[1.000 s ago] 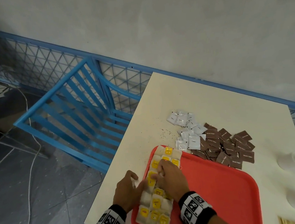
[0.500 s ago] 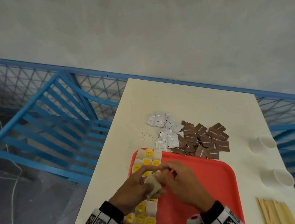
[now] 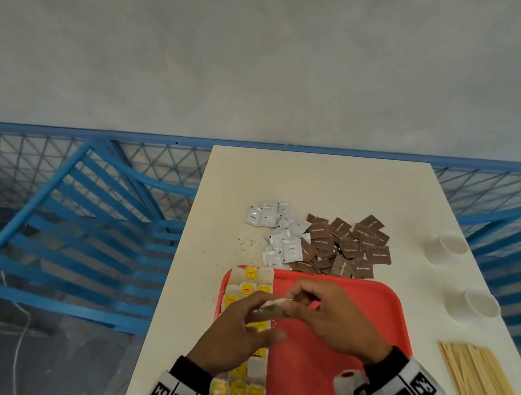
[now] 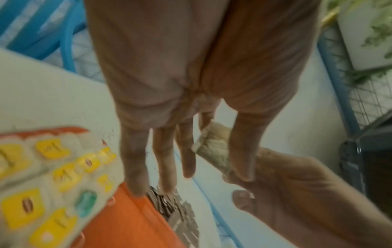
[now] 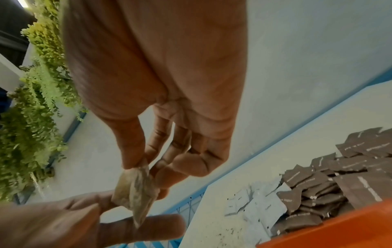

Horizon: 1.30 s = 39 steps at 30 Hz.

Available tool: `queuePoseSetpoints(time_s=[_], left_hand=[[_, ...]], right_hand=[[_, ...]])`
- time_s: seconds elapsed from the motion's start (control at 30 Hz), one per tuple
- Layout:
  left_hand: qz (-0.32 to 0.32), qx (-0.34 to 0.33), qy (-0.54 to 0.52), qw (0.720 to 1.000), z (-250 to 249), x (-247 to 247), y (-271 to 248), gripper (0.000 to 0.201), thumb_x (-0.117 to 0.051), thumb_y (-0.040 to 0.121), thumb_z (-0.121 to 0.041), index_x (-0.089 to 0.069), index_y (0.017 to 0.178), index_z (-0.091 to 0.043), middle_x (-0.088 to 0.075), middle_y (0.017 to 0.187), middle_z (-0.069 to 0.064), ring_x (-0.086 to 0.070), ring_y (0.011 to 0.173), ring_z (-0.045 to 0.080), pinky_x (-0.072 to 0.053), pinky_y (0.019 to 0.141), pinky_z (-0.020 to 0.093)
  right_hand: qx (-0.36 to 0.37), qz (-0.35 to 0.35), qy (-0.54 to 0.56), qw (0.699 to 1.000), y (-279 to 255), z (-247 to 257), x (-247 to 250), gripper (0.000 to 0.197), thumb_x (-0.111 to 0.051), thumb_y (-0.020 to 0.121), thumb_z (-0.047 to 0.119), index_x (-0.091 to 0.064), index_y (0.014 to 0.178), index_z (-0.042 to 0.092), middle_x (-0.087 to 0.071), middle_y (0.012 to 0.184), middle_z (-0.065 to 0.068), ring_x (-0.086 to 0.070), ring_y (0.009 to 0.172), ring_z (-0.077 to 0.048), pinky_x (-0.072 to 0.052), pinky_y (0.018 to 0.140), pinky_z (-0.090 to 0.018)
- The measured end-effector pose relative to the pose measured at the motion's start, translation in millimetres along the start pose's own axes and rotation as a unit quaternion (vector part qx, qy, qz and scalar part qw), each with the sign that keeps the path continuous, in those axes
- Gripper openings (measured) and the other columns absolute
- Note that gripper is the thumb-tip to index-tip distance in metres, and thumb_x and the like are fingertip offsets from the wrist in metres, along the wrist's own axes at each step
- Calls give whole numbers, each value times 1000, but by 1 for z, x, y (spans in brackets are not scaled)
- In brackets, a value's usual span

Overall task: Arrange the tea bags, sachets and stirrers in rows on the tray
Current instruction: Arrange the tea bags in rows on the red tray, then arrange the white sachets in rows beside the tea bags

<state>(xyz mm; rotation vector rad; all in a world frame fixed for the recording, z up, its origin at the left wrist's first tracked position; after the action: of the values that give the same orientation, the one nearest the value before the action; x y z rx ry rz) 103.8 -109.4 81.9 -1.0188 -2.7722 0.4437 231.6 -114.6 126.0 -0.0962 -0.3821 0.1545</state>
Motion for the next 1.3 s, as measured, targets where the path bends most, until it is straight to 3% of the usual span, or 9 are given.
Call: queuePoseSetpoints(time_s=[0.1, 0.23, 0.47, 0.63, 0.73, 0.87, 0.93, 1.03, 1.3], left_hand=[[-87, -39, 41, 995, -15, 19, 0, 16, -71, 86, -40, -74, 100, -32, -72, 109, -13, -65, 109, 2, -50, 98, 40], [-121, -83, -22, 989, -28, 29, -2, 14, -69, 89, -29, -76, 85, -16, -72, 84, 5, -66, 81, 12, -51, 76, 29], [-180, 27, -148, 972, 7, 51, -17, 21, -71, 84, -26, -70, 86, -6, -73, 86, 21, -69, 80, 23, -52, 75, 36], [-271, 86, -37, 958, 60, 93, -47, 12, -68, 91, -16, -72, 84, -8, -75, 80, 8, -71, 77, 18, -53, 72, 29], [-248, 108, 127, 954, 97, 99, -56, 16, -70, 90, -24, -72, 74, -21, -73, 70, -4, -68, 67, 9, -54, 67, 31], [-223, 129, 196, 946, 135, 92, -60, 34, -67, 85, -48, -67, 70, -17, -68, 65, -2, -65, 65, 10, -52, 68, 32], [-214, 135, 204, 946, 145, 91, -59, 44, -59, 76, -57, -67, 72, -15, -68, 68, 1, -65, 68, 12, -52, 69, 33], [-202, 138, 212, 946, 149, 88, -55, 26, -64, 80, -44, -66, 70, -20, -68, 68, -4, -64, 67, 7, -53, 71, 35], [-180, 114, 259, 942, 139, 77, -36, 26, -46, 82, -45, -68, 92, -38, -66, 79, -16, -62, 73, 2, -54, 72, 33]], right_hand=[[9, -10, -20, 1000, 2, 1, 7, 12, -72, 86, 32, -70, 81, 21, -64, 70, 11, -50, 63, -2, -39, 60, -16], [15, -12, 31, 999, 10, 8, 3, 2, -72, 89, 21, -71, 88, 20, -69, 76, 9, -58, 68, -6, -42, 64, -14], [-31, -45, 110, 992, 32, 3, -21, 8, -72, 88, 12, -72, 85, 5, -68, 66, -2, -58, 54, -6, -45, 53, -18], [-50, -8, -31, 998, 46, -35, -55, 14, -77, 82, 13, -70, 70, 11, -55, 57, 10, -48, 50, 1, -36, 53, -12], [-95, 87, -109, 986, 48, -76, -92, 17, -76, 82, 11, -69, 67, 13, -54, 57, 11, -49, 49, 2, -37, 53, -13], [-129, 155, -162, 966, 52, -107, -127, 31, -76, 82, 12, -61, 58, 25, -54, 62, 18, -52, 56, 5, -41, 57, -9], [-131, 156, -173, 964, 55, -112, -134, 39, -75, 82, 13, -55, 54, 32, -53, 54, 18, -52, 51, 7, -38, 54, -7], [-124, 154, -212, 957, 58, -111, -141, 32, -72, 81, 14, -54, 59, 30, -53, 60, 15, -49, 52, 4, -38, 51, -10], [-96, 94, -261, 956, 50, -101, -123, 16, -49, 83, 11, -58, 77, 22, -60, 86, -3, -58, 81, -19, -49, 69, -35]])
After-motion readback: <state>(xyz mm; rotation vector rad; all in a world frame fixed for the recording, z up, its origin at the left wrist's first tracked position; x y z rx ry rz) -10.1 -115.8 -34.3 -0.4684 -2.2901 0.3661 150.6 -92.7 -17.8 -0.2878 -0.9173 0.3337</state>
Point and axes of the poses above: each hand's wrist, its own y-axis towards the middle knuckle, its own x-axis out of the back of the hand, z = x × y, the point moved 10 cm from there along y, towards the middle knuckle
